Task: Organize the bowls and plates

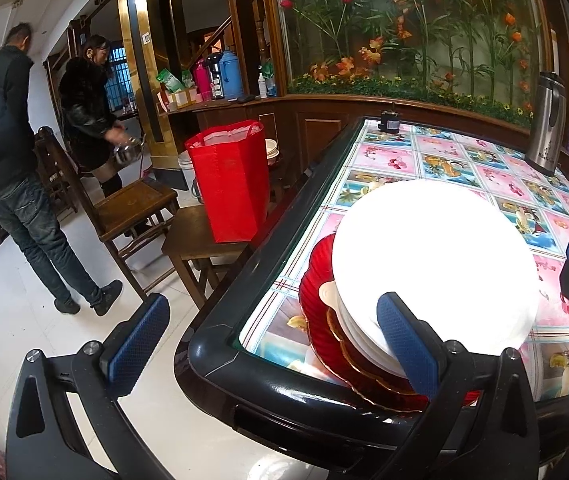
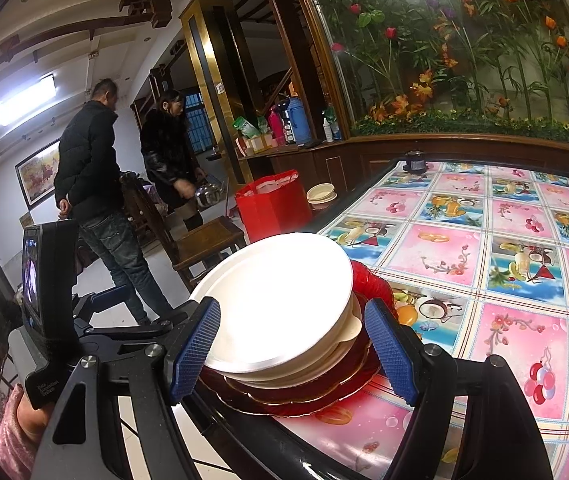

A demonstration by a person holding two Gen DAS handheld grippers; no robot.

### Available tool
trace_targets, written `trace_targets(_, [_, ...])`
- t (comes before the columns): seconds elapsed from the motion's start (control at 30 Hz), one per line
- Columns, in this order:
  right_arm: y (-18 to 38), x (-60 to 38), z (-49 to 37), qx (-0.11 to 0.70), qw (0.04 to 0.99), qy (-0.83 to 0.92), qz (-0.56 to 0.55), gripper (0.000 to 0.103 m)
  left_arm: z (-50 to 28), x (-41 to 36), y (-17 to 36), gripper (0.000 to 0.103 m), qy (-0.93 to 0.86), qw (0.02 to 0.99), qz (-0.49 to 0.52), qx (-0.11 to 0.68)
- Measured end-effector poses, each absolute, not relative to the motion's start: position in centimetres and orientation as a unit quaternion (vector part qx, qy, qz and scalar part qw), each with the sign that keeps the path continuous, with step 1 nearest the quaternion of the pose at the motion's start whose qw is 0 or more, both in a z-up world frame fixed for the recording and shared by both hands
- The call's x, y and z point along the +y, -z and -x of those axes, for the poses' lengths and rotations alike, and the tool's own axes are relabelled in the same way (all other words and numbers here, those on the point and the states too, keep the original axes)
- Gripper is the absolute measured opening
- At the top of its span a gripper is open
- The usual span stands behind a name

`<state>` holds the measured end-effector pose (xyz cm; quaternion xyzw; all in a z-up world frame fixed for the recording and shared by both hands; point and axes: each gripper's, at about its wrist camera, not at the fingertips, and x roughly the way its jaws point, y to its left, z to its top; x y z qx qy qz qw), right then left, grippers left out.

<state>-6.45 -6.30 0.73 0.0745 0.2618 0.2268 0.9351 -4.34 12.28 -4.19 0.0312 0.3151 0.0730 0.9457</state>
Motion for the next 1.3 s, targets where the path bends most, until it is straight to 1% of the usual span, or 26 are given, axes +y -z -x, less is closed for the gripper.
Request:
trace_targets(0.87, [-0.6,-6.3,6.4,0.262,0.935,-0.228,-0.077,0.076,4.5,12.5,4.4,0.103,-0.088,0.943,-0.035,0.319])
trace_targets(1.3, [-1.3,-7.5,7.6,0.245,0.936,-0.235,-0.091,0.076,6.0,11.9,3.2,0.103,-0.104,0.944,-0.051,0.31])
